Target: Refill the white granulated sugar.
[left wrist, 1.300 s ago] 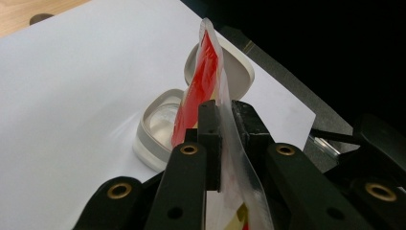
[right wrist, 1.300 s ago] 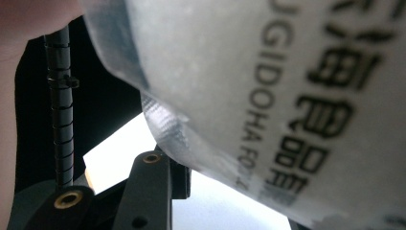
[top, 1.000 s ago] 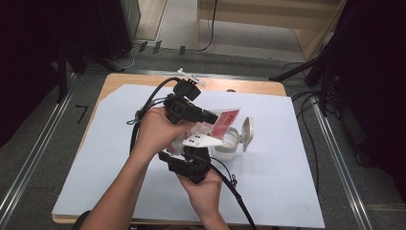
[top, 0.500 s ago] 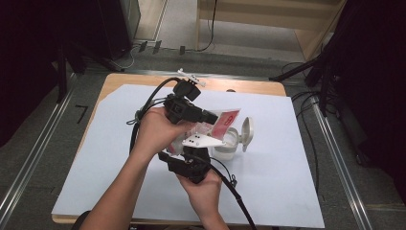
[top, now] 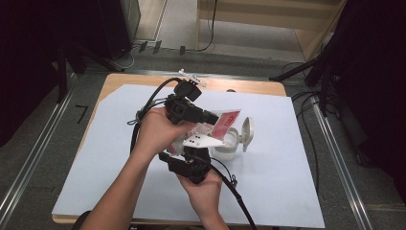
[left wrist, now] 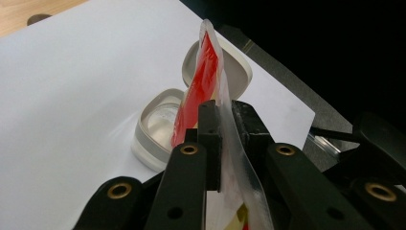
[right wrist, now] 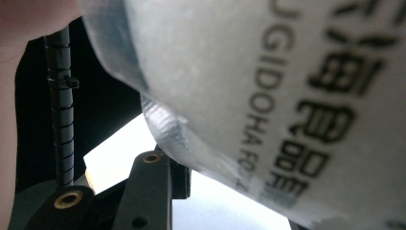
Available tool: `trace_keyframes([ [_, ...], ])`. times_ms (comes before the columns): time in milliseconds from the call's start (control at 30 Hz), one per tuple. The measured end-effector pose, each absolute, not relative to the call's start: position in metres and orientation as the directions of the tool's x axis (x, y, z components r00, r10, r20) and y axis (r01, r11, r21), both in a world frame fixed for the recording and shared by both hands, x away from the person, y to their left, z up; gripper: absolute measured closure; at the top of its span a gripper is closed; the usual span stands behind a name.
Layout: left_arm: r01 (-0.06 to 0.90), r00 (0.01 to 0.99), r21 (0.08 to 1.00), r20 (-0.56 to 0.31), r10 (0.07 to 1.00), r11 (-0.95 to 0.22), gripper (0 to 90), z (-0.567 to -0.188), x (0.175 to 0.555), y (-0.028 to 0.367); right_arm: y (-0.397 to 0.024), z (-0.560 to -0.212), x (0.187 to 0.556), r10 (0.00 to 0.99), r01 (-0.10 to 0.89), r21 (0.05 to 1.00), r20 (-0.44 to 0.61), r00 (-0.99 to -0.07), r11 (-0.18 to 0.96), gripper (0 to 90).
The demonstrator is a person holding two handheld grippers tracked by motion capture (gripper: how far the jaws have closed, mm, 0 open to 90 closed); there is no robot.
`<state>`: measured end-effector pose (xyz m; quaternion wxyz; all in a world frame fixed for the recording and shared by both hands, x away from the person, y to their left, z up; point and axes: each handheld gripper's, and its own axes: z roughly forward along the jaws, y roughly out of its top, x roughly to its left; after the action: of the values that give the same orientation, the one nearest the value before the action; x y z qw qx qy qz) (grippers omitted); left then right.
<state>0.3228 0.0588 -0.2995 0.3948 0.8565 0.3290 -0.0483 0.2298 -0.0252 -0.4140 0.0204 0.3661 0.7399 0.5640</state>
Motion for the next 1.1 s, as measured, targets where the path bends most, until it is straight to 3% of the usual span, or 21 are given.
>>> trace_keyframes([
  [1100,0.603,0.776,0.654,-0.351,0.524,-0.456,83.4,-0.2997,0.3227,0.0576,-0.0258,-0.4136,0.2299,0.565,0.522,0.848,0.386,-0.73,0.094,64.3],
])
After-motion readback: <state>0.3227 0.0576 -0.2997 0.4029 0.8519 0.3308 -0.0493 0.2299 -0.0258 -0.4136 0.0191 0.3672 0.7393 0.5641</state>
